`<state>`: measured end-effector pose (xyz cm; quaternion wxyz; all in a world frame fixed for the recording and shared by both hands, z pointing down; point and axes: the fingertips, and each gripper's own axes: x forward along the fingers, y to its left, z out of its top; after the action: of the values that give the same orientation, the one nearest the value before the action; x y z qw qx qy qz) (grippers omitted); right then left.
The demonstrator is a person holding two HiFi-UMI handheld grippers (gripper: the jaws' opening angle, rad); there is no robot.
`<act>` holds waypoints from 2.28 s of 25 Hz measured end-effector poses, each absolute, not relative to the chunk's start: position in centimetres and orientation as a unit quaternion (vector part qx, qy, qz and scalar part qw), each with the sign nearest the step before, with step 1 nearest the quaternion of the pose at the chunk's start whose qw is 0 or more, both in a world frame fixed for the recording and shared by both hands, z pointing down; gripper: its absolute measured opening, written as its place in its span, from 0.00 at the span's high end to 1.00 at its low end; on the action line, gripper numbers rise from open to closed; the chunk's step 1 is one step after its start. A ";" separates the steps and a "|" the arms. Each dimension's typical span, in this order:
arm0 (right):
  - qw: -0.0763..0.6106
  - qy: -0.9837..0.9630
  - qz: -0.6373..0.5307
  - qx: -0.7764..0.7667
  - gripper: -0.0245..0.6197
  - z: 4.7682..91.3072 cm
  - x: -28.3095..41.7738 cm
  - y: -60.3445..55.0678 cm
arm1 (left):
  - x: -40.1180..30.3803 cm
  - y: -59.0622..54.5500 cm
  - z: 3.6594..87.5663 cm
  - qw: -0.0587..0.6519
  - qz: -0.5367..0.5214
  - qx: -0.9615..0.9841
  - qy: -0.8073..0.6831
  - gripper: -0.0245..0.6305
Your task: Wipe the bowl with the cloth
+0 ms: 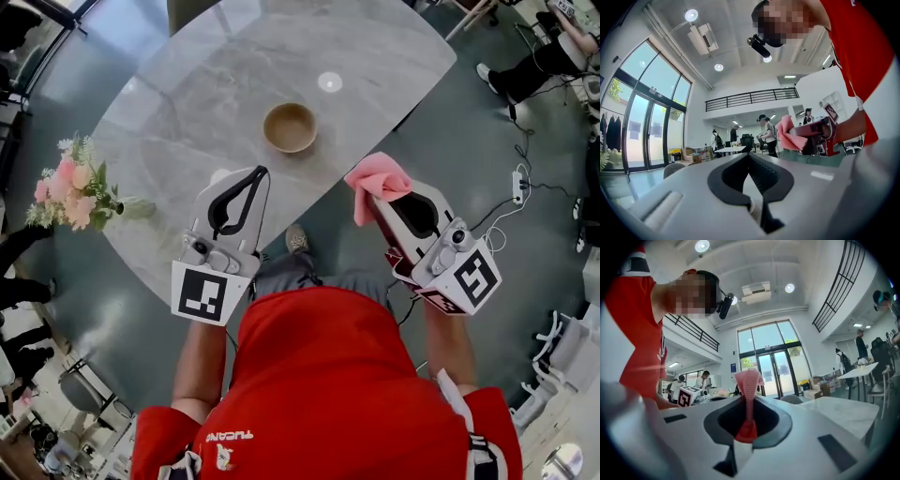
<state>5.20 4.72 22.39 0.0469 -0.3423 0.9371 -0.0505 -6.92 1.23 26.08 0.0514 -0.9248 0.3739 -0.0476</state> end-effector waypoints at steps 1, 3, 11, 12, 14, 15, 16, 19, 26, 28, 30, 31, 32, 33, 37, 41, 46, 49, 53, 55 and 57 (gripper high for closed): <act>0.047 0.936 -0.051 -0.344 0.93 22.5 5.0 4.1 | -6.9 0.8 26.2 0.052 -0.047 -0.927 0.369 0.95; 0.048 0.935 -0.054 -0.347 0.93 22.7 4.7 2.9 | -6.6 0.2 26.5 0.051 -0.049 -0.930 0.359 0.95; 0.032 0.935 -0.061 -0.349 0.93 23.4 4.4 -0.2 | -5.5 -1.9 27.9 0.048 -0.068 -0.939 0.334 0.95; 0.029 0.935 -0.061 -0.348 0.93 23.4 4.3 -0.4 | -5.6 -2.1 28.1 0.046 -0.069 -0.938 0.335 0.95; 0.022 0.936 -0.061 -0.346 0.93 23.6 4.5 -0.9 | -5.5 -2.5 28.4 0.039 -0.069 -0.937 0.339 0.95; 0.018 0.937 -0.061 -0.345 0.93 23.7 4.6 -1.1 | -5.5 -2.7 28.4 0.036 -0.069 -0.937 0.341 0.95; 0.014 0.937 -0.060 -0.343 0.93 23.8 4.7 -1.4 | -5.4 -2.8 28.3 0.034 -0.069 -0.936 0.343 0.95; -0.005 0.943 -0.051 -0.329 0.93 24.4 4.8 -2.3 | -5.1 -3.2 28.1 0.032 -0.068 -0.934 0.349 0.95; -0.041 0.962 -0.028 -0.268 0.93 26.7 4.3 -4.5 | -5.0 -4.6 29.8 0.005 -0.080 -0.914 0.397 0.95; -0.050 0.967 -0.019 -0.248 0.93 27.4 4.2 -5.3 | -5.0 -5.0 30.5 -0.006 -0.083 -0.906 0.415 0.95; -0.065 0.972 -0.011 -0.226 0.93 28.5 4.4 -5.8 | -4.8 -5.5 31.1 -0.014 -0.087 -0.898 0.431 0.95; -0.070 0.974 -0.010 -0.215 0.93 28.9 4.5 -6.0 | -4.8 -5.7 31.3 -0.016 -0.089 -0.894 0.439 0.95; -0.071 0.976 -0.012 -0.205 0.93 29.2 4.6 -6.2 | -4.7 -5.9 31.5 -0.018 -0.091 -0.890 0.446 0.95; -0.070 0.978 -0.015 -0.195 0.93 29.4 4.7 -6.4 | -4.6 -6.1 31.6 -0.018 -0.094 -0.887 0.452 0.95; -0.066 0.985 -0.026 -0.159 0.93 30.0 5.2 -7.1 | -4.1 -6.7 32.3 -0.010 -0.118 -0.878 0.465 0.95; -0.069 0.987 -0.035 -0.142 0.93 30.5 5.4 -7.8 | -3.6 -7.0 33.1 -0.014 -0.135 -0.873 0.468 0.95; -0.067 0.987 -0.039 -0.143 0.93 30.9 5.3 -8.5 | -3.2 -7.1 34.6 -0.027 -0.152 -0.879 0.452 0.95; -0.068 0.986 -0.038 -0.146 0.93 31.1 4.8 -8.5 | -3.3 -7.2 35.5 -0.039 -0.152 -0.884 0.440 0.93; -0.073 0.984 -0.037 -0.158 0.93 31.3 4.2 -8.4 | -3.2 -7.2 36.7 -0.052 -0.157 -0.897 0.411 0.80; -0.074 0.982 -0.038 -0.167 0.93 31.2 4.1 -8.4 | -2.8 -7.3 37.4 -0.052 -0.166 -0.904 0.391 0.71; -0.075 0.981 -0.038 -0.173 0.93 31.3 4.0 -8.5 | -2.4 -7.4 38.2 -0.038 -0.178 -0.912 0.367 0.62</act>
<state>4.01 -8.45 31.33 -0.0754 -0.1734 0.9812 -0.0380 -2.43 -7.36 38.24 -0.0380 -0.9122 0.3671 -0.1777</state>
